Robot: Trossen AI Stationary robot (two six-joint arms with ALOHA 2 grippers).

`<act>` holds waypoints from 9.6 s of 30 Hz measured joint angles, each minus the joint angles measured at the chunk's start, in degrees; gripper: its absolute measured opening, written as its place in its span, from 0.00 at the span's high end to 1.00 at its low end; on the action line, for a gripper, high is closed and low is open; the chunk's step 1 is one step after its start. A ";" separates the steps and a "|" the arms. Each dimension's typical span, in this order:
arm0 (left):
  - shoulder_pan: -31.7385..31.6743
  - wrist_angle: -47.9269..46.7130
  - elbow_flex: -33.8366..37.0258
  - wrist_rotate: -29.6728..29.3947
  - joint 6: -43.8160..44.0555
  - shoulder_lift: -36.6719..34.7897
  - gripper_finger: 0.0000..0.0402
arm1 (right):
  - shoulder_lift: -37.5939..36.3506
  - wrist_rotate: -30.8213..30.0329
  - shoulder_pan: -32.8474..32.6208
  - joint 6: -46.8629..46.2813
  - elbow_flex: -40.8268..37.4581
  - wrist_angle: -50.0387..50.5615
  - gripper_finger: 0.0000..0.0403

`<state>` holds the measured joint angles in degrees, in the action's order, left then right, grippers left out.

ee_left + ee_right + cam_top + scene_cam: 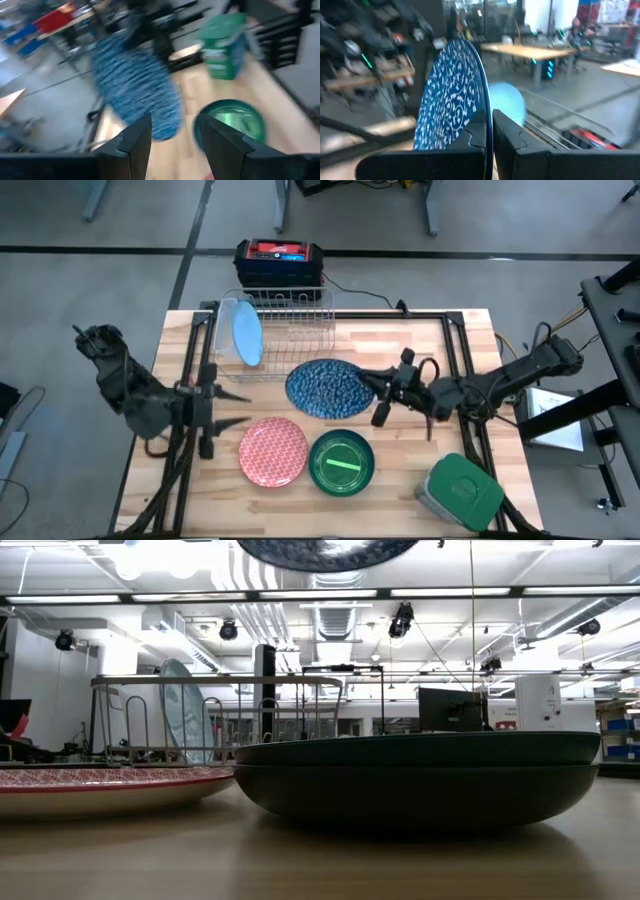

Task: Sort dishes
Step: Put the blue patterned plate into the dish rack, then put the red patterned plate into the dish rack

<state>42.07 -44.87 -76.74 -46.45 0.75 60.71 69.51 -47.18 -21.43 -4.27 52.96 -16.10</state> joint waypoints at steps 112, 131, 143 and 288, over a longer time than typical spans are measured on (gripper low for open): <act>-23.56 30.59 27.66 7.44 -25.95 -22.69 0.74 | 33.62 -10.79 3.74 3.47 21.65 -15.52 0.94; -24.51 27.42 18.12 -1.21 -33.64 -27.05 0.54 | 33.60 -30.78 15.52 -4.66 22.11 -14.06 0.94; -24.55 28.17 18.32 -5.08 -33.09 -32.87 0.56 | 38.84 -30.93 20.11 -2.91 25.18 -13.83 0.94; -23.95 -1.12 20.11 26.15 -2.55 -22.03 0.57 | 37.24 11.34 14.67 -26.64 43.35 50.42 0.60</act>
<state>18.12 -45.99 -56.64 -20.29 -1.79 38.68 106.75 -35.84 -6.76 -30.91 96.30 34.32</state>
